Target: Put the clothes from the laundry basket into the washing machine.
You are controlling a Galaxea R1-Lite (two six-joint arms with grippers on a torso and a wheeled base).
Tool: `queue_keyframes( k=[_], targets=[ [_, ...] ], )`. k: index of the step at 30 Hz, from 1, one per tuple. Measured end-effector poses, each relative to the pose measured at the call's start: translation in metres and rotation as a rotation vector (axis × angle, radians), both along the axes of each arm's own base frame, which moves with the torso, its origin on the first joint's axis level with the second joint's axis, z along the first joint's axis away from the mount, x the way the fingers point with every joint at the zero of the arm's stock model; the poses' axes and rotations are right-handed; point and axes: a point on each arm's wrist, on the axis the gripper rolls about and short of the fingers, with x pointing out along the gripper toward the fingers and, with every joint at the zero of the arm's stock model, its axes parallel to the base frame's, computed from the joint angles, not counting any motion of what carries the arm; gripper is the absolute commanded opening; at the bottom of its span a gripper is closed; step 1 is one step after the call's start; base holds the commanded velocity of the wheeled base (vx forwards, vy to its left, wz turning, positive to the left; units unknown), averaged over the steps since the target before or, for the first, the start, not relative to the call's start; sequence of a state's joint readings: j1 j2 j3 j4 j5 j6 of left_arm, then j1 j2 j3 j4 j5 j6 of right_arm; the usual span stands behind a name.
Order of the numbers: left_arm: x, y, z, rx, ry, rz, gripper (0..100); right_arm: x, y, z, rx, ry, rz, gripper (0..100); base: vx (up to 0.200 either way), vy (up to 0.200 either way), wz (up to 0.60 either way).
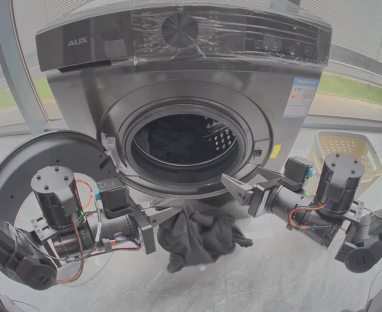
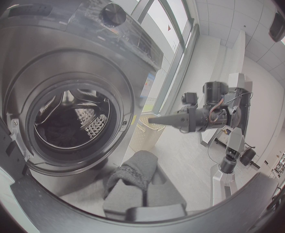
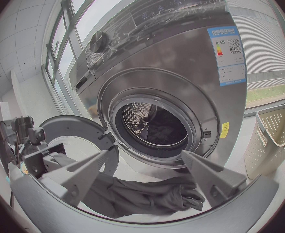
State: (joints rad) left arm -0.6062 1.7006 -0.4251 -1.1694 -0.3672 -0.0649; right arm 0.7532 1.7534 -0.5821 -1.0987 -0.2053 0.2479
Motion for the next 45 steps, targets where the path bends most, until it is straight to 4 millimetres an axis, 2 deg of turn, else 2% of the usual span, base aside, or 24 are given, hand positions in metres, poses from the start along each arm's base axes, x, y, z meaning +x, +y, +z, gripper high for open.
queue_keyframes(
  k=[11, 25, 35, 45],
  targets=[
    [0.000, -0.016, 0.036, -0.105, -0.092, 0.052, 0, -0.010, -0.013, -0.028, -0.072, 0.095, 0.080, 100, 0.000, 0.000, 0.00],
    [0.012, -0.027, 0.050, -0.148, -0.135, 0.141, 0, -0.021, -0.016, -0.043, -0.140, 0.133, 0.107, 100, 0.000, 0.000, 0.00],
    [0.018, -0.032, 0.055, -0.165, -0.151, 0.149, 0, -0.026, -0.006, -0.056, -0.167, 0.173, 0.177, 100, 0.000, 0.000, 0.00],
    [0.022, -0.035, 0.055, -0.164, -0.152, 0.151, 0, -0.024, 0.022, -0.069, -0.130, 0.134, 0.263, 100, 0.000, 0.000, 0.00]
  ],
)
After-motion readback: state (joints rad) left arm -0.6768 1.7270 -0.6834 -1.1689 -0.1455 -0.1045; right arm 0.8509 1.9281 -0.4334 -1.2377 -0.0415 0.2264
